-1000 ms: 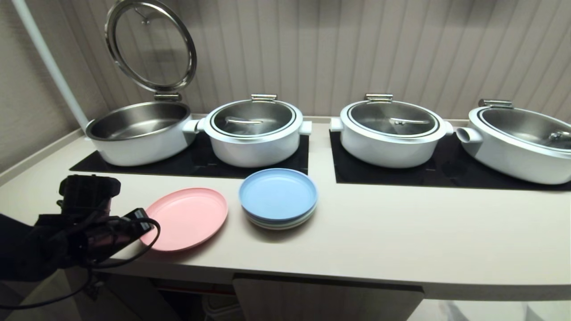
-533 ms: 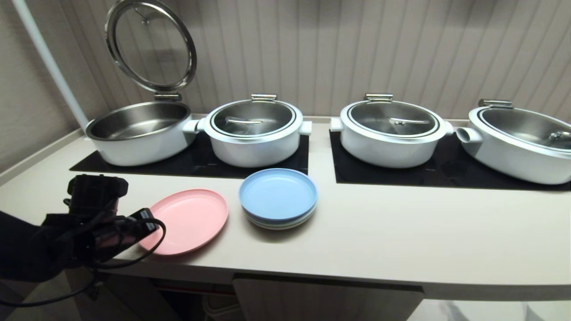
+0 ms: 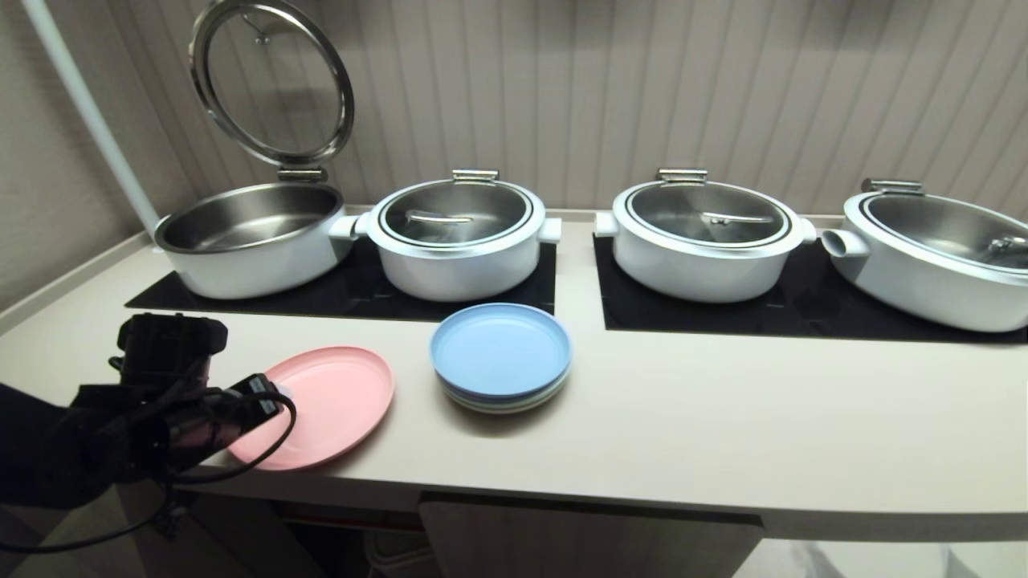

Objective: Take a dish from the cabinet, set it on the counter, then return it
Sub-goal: Place it on the table

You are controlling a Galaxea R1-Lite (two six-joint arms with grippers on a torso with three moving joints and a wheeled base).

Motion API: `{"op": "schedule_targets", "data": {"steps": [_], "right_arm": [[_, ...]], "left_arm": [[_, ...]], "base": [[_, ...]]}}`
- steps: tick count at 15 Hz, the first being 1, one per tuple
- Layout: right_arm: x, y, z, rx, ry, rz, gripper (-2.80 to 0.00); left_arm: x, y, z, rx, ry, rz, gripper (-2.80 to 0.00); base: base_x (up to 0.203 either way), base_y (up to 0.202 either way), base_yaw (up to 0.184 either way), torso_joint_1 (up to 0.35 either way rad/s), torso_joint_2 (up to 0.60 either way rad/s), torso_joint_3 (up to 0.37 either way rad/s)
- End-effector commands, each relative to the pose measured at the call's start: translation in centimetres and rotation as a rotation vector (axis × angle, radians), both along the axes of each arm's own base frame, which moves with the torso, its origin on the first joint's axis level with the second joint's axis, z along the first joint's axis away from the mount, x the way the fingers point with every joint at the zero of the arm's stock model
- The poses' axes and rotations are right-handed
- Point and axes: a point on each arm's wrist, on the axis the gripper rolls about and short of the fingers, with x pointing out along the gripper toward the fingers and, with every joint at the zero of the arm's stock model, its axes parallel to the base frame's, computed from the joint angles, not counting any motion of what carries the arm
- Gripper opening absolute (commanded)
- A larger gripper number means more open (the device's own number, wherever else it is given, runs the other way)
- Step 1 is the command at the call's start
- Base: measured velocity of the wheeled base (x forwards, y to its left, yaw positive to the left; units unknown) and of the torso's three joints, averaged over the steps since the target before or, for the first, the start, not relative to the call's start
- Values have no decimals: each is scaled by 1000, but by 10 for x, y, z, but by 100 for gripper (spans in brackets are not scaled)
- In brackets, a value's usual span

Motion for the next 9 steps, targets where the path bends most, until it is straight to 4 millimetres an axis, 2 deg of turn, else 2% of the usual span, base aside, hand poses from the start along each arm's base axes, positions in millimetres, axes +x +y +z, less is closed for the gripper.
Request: {"op": "schedule_targets", "data": {"steps": [1, 9], "right_arm": [[0, 0, 0, 0, -1, 0, -280], [0, 0, 0, 0, -1, 0, -280]], "left_arm": [[0, 0, 2, 0, -9, 4, 0], [9, -1, 9, 12, -47, 16, 0]], "base": [[0, 0, 0, 0, 0, 0], [0, 0, 0, 0, 0, 0]]}}
